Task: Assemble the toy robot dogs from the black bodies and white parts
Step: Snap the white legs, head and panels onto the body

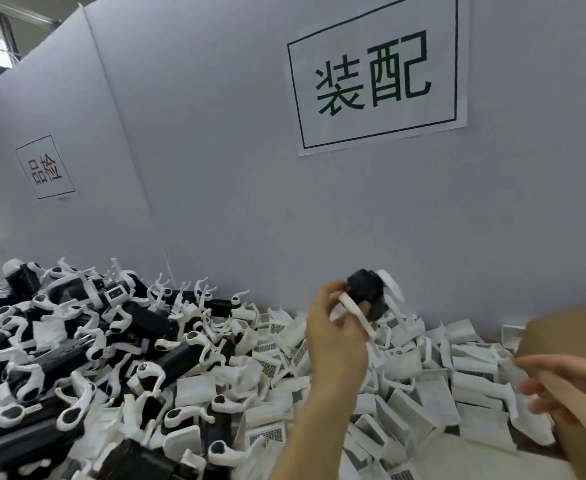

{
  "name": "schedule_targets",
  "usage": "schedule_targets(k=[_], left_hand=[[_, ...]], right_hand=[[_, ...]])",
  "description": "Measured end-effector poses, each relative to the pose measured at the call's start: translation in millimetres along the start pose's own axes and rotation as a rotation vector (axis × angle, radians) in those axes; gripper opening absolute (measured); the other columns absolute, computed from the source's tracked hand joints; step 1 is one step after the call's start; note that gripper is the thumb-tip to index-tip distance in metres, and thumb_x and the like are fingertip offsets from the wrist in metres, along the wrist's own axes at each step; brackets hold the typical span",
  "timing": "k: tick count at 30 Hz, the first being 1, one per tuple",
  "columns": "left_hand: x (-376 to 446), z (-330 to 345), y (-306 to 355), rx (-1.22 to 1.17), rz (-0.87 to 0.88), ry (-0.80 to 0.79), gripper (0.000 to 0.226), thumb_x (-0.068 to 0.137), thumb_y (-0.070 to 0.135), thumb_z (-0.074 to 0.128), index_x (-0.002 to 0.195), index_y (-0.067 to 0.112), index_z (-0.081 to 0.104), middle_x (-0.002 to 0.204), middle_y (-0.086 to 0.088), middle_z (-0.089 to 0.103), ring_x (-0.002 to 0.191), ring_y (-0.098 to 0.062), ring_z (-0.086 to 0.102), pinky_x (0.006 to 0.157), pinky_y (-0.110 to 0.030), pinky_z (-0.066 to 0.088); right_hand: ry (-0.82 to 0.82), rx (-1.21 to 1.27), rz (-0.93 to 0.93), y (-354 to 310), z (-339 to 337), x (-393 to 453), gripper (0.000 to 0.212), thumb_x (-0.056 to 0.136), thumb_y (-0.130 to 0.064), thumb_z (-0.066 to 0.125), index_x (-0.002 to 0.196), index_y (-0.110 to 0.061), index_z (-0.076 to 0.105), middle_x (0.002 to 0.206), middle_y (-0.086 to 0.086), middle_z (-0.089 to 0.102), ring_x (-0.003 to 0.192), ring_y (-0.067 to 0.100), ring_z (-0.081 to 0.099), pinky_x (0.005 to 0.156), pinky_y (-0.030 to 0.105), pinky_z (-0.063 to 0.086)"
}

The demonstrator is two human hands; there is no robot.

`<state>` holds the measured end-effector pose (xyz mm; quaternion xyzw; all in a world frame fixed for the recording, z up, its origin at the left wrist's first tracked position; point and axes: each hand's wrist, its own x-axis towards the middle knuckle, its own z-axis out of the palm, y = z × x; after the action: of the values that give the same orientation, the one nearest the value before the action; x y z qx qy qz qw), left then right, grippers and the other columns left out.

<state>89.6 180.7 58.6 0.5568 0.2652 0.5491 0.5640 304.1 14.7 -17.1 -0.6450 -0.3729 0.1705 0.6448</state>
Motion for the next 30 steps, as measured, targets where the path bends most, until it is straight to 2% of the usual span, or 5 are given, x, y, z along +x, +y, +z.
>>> schedule_targets(k=[7,12,17,24,30], left_hand=[[-49.0,45.9,-37.5,0.313,0.373,-0.178,0.049,0.085,-0.007,0.072,0.103,0.038,0.075,0.105,0.020,0.065,0.105,0.001,0.059,0.076,-0.012,0.052],[-48.4,55.2,-53.0,0.334,0.370,-0.368,0.048,0.078,-0.019,0.072,0.105,0.019,0.080,0.104,0.005,0.067,0.093,0.003,0.063,0.072,-0.014,0.054],[-47.6,61.5,-56.8,0.187,0.201,-0.526,0.045,0.083,-0.017,0.068,0.104,0.019,0.082,0.104,0.009,0.077,0.102,0.000,0.069,0.087,-0.015,0.054],[-39.1,64.9,-68.8,-0.002,-0.239,-0.217,0.029,0.096,0.002,0.052,0.075,0.008,0.072,0.074,-0.006,0.073,0.070,-0.014,0.069,0.066,-0.025,0.058],[-35.8,63.3,-56.0,-0.198,-0.584,-0.365,0.046,0.100,0.049,0.055,0.109,0.008,0.074,0.093,-0.010,0.079,0.086,-0.022,0.077,0.076,-0.033,0.060]], right_hand=[[-0.073,0.220,0.098,-39.4,24.8,-10.5,0.038,0.086,-0.046,0.056,0.099,-0.021,0.081,0.100,0.008,0.079,0.090,0.028,0.076,0.071,0.042,0.055],[-0.107,-0.001,0.103,-38.8,30.4,-14.3,0.068,0.059,-0.069,0.079,0.107,-0.021,0.072,0.092,-0.003,0.078,0.085,0.012,0.076,0.074,0.031,0.056],[0.064,-0.019,0.072,-25.5,37.4,-17.8,0.024,0.075,-0.037,0.085,0.096,-0.028,0.077,0.090,-0.008,0.078,0.085,0.005,0.073,0.067,0.017,0.052],[0.325,0.060,-0.005,-15.3,48.8,-21.3,0.035,0.078,-0.021,0.084,0.108,-0.027,0.065,0.096,-0.011,0.073,0.085,-0.010,0.066,0.065,0.003,0.047],[0.103,-0.071,-0.184,-13.9,60.2,-31.5,0.053,0.075,-0.012,0.087,0.108,-0.041,0.058,0.109,-0.013,0.070,0.104,0.009,0.067,0.087,0.023,0.052]])
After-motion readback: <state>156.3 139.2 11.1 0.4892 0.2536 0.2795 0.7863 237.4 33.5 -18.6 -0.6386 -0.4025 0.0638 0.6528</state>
